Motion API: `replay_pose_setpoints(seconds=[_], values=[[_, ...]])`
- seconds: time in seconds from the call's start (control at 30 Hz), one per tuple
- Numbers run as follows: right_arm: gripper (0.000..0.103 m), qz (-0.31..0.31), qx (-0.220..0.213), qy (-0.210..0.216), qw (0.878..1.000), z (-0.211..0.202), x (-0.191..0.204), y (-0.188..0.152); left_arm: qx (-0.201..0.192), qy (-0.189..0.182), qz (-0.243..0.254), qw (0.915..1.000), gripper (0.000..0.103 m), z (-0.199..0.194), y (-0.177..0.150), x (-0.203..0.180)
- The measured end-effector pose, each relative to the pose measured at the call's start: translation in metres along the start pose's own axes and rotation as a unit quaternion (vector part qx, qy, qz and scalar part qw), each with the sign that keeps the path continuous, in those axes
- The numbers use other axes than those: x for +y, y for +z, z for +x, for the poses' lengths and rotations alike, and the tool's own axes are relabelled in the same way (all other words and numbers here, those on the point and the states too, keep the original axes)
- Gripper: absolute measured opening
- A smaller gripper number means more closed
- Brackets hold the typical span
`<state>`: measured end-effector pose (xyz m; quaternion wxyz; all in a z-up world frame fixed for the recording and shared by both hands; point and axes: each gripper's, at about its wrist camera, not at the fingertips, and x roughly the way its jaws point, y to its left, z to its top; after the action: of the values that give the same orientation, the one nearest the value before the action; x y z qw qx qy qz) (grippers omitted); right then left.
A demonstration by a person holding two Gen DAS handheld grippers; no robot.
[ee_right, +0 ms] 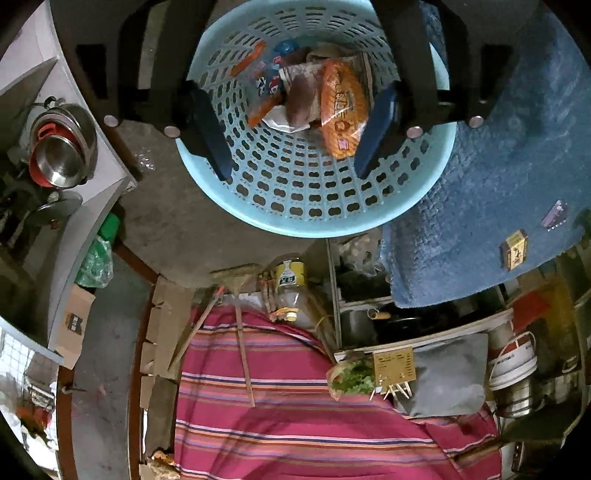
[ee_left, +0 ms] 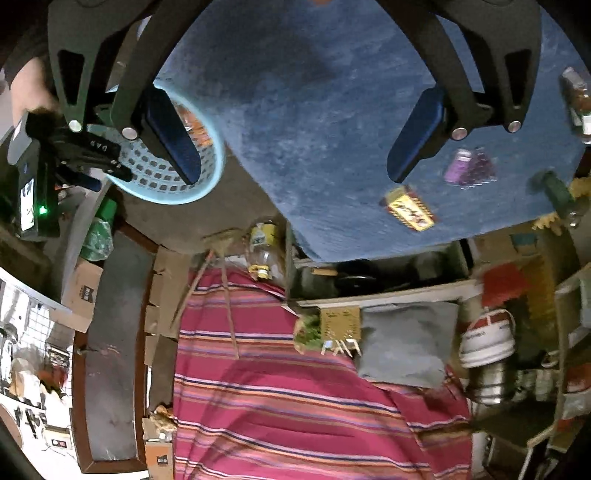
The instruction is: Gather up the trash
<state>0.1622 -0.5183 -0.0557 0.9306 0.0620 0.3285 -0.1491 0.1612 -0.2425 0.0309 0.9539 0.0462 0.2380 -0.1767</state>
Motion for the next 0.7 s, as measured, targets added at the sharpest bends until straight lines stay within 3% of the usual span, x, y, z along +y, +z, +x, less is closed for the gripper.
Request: replay_pose_setpoints(seconds=[0.1,0.2,0.43,0.7], values=[[0.088,0.003,-0.008,-0.009,1.0,-0.01,0.007,-0.003,-0.004,0.004,-0.004,1.0,0.098,-0.012,-0.005,0.011],[0.097,-0.003,-0.026,-0.012,1.0,-0.025,0.02,-0.006,-0.008,0.021,-0.01,0.9997,0.098,-0.025,-0.012,0.025],[0.097,-0.006,-0.058,0.001,0.998,-0.069,0.059,-0.017,-0.009,0.045,-0.028,0.9986,0.098,-0.053,-0.027,0.053],[0.097,-0.022,-0.083,0.059,0.995,-0.125,0.126,-0.046,-0.025,0.084,-0.033,0.9956,0.098,-0.101,-0.051,0.089]])
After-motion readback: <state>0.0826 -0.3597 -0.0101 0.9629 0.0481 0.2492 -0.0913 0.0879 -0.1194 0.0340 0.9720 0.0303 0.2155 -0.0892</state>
